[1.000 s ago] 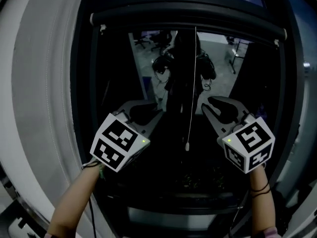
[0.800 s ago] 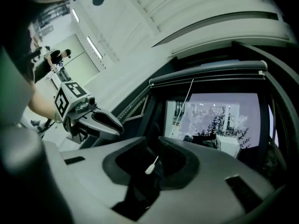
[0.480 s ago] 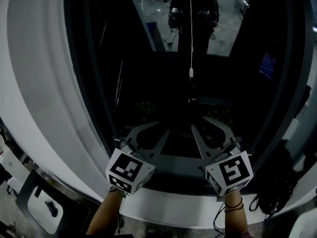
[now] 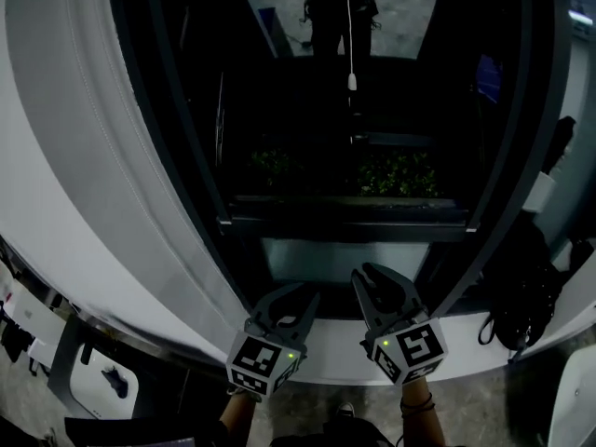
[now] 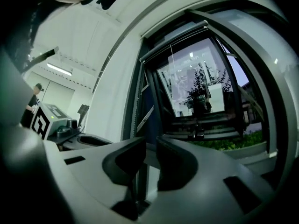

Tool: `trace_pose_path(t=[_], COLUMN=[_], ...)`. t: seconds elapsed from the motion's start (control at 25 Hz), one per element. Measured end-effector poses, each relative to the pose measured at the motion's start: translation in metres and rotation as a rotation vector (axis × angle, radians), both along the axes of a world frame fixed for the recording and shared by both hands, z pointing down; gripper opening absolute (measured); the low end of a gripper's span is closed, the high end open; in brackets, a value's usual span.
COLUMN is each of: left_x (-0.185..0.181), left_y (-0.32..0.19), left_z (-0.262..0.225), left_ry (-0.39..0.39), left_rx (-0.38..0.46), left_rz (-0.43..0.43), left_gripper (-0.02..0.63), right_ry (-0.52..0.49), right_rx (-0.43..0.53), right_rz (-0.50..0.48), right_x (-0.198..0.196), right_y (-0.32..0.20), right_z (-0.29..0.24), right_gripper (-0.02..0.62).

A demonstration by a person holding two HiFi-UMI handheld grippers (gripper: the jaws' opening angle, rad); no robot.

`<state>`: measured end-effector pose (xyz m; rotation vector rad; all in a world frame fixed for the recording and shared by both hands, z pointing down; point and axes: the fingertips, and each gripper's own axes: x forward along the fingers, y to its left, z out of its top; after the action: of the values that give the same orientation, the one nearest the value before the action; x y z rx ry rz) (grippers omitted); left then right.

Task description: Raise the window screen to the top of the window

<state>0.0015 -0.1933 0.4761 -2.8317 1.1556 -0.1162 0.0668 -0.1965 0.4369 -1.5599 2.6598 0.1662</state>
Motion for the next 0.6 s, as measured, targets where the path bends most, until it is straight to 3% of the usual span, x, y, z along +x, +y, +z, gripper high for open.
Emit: trace_pose_path(t=[0.4, 0.6], left_x=[-0.085, -0.122], left_y=[0.124, 0.177], left_z=[0.049, 0.064], left_ry=[0.015, 0.066], left_rx=[-0.118, -0.172], left_rz=[0.085, 0.122], left_gripper=[0.061, 0.062], right_ry=[-0.097, -0.095], right_rx=[-0.085, -0.126], right_rz=[0.065, 0.117], right_x=[-0.092, -0.124], right_y=[0.118, 0.177], right_z=[0.046, 0.061], right_gripper=[0.071, 0.071])
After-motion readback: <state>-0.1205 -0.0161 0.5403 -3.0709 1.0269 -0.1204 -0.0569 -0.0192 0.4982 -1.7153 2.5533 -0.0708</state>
